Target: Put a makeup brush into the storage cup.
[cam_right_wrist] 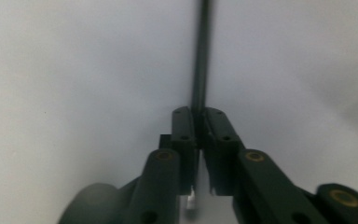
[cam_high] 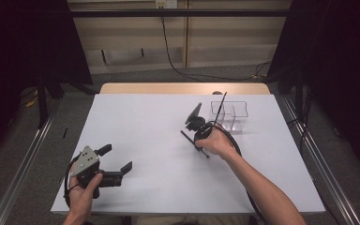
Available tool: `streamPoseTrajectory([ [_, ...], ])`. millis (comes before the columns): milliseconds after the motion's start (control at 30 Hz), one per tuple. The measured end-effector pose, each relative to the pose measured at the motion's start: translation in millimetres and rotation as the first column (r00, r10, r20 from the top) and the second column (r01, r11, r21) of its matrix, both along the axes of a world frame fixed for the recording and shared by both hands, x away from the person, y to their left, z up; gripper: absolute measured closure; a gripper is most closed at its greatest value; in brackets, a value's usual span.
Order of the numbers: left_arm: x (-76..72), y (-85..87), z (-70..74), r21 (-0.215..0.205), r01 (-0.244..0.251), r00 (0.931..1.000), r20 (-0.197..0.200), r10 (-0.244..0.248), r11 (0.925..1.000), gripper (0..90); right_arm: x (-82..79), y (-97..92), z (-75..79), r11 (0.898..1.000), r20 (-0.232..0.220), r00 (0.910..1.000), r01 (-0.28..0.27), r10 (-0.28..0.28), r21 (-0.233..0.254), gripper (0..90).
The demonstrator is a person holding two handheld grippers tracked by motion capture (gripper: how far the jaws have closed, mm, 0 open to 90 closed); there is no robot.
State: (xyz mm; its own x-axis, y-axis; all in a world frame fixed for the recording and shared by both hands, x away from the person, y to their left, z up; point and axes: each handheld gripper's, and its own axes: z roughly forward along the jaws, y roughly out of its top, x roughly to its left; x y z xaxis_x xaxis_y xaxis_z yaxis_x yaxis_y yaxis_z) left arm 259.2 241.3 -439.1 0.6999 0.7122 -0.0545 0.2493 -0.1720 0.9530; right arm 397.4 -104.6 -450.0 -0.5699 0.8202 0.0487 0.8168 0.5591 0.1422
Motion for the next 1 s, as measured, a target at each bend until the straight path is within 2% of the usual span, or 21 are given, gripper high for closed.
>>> streamPoseTrajectory([
  [100, 0.3, 0.3, 0.0, 0.002, -0.002, 1.0, 0.001, 0.002, 1.0, 1.7, 1.8, -1.4, 0.1, 1.0, -0.014, 0.9999, 0.004, -0.004, 0.011, 84.8],
  [233, 0.1, 0.8, 0.2, 0.001, -0.001, 1.0, 0.001, 0.001, 1.0, 1.7, -0.2, 0.7, 0.5, 1.0, 0.001, 1.0, -0.008, 0.008, -0.004, 84.8],
  [467, 0.5, 1.0, 0.1, 0.004, -0.001, 1.0, -0.003, 0.001, 1.0, 1.7, -2.7, -4.5, 2.9, 1.0, -0.002, 0.9998, -0.019, 0.019, 0.01, 84.8],
  [800, 0.0, 0.4, 0.0, 0.002, -0.001, 1.0, -0.001, 0.001, 1.0, 1.7, -7.7, -20.5, 18.9, 0.991, 0.052, 0.9985, -0.026, 0.019, 0.128, 84.8],
  [867, -0.1, -0.1, -0.2, -0.002, -0.001, 1.0, -0.003, 0.001, 1.0, 1.7, -8.2, -24.4, 19.5, 0.988, 0.061, 0.9981, -0.02, 0.011, 0.153, 84.7],
  [1000, 0.4, 0.9, -0.3, 0.002, -0.005, 1.0, -0.001, 0.005, 1.0, 1.7, -12.0, -30.4, 23.0, 0.977, 0.097, 0.9949, -0.047, 0.027, 0.207, 84.8],
])
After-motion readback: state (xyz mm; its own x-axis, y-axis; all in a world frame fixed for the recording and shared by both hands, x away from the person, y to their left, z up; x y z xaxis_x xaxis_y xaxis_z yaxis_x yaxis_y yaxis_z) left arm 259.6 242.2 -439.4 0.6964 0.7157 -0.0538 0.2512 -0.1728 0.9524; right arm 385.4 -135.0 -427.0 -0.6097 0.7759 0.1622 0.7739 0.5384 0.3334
